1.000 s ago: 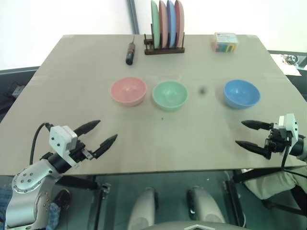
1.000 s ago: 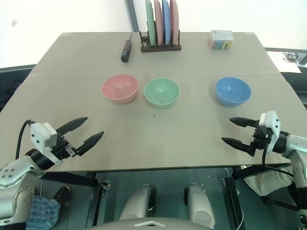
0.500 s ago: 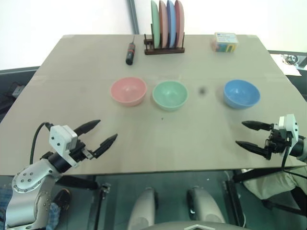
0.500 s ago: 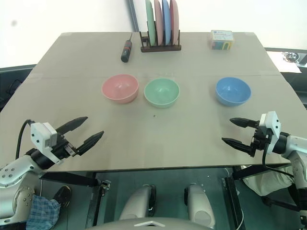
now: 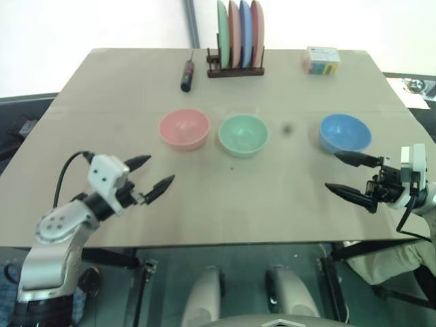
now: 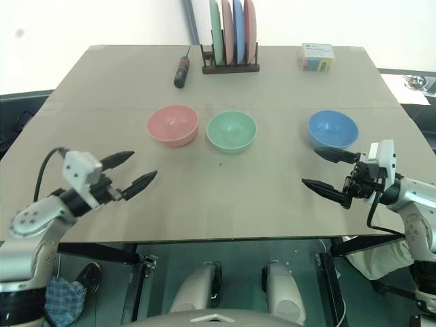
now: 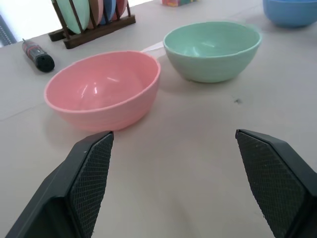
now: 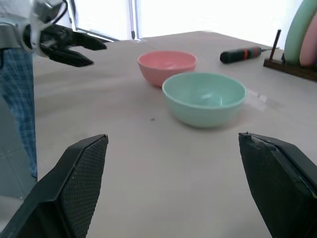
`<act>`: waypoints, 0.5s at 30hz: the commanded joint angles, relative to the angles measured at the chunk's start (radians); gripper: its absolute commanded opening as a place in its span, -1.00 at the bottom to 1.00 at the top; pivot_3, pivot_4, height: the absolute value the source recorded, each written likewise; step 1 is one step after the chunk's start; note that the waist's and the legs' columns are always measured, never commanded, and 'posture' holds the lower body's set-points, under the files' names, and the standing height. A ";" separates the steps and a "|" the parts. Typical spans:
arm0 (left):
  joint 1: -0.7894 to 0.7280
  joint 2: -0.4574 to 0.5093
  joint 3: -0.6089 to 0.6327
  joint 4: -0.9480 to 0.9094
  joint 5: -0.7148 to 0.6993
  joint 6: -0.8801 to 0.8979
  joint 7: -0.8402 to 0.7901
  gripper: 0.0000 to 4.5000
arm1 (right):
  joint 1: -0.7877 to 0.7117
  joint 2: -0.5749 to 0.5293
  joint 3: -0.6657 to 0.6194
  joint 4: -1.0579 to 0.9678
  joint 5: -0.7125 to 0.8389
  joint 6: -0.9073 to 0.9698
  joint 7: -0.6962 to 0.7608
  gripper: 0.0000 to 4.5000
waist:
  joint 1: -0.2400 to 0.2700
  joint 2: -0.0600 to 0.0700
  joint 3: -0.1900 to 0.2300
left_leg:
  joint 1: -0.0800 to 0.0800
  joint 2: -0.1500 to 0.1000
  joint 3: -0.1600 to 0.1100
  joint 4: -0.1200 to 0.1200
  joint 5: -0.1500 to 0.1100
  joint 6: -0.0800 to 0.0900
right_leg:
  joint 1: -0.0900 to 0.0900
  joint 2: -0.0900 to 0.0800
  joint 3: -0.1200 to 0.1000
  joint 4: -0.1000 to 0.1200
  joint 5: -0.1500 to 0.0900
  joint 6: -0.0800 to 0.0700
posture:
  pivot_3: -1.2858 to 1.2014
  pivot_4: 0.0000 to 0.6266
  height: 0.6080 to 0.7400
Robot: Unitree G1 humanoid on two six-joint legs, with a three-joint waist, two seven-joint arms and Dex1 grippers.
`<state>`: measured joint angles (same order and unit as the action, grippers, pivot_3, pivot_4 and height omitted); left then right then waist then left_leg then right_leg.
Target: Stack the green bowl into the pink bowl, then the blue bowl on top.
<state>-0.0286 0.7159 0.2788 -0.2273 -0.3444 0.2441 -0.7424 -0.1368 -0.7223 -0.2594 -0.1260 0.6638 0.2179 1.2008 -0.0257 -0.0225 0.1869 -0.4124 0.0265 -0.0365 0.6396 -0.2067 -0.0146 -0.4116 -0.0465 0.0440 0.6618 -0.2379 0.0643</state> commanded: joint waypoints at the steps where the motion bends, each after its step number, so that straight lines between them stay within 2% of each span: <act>1: -0.128 0.048 -0.085 0.048 0.107 0.052 0.045 0.87 | -0.013 0.006 -0.024 -0.065 0.030 0.004 -0.021 0.97 | 0.006 0.000 0.000 | 0.000 0.000 0.000 0.000 0.000 0.000 | 0.000 0.000 0.000 0.000 0.000 0.000 | 0.03 -0.52 1.00; 6: -0.307 0.023 -0.184 0.177 0.146 0.069 0.027 0.87 | -0.008 0.007 -0.025 -0.071 0.026 -0.005 -0.026 0.97 | 0.010 0.000 0.000 | 0.000 0.000 0.000 0.000 0.000 0.000 | 0.000 0.000 0.000 0.000 0.001 -0.001 | 0.03 -0.52 1.00; 15: -0.563 -0.014 -0.355 0.541 0.287 -0.117 -0.068 0.87 | 0.042 0.010 -0.054 -0.104 0.028 -0.023 -0.044 0.97 | 0.012 0.000 0.000 | -0.001 -0.001 0.000 0.000 0.000 0.000 | 0.000 0.000 0.000 0.000 0.002 -0.002 | 0.03 -0.52 1.00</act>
<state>-0.5484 0.7057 -0.0587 0.2655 -0.0860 0.1822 -0.7917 -0.0934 -0.7107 -0.2764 -0.1910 0.6761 0.2140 1.1638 -0.0138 -0.0227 0.1868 -0.4133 0.0260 -0.0367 0.6396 -0.2067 -0.0146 -0.4119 -0.0464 0.0437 0.6614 -0.2358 0.0619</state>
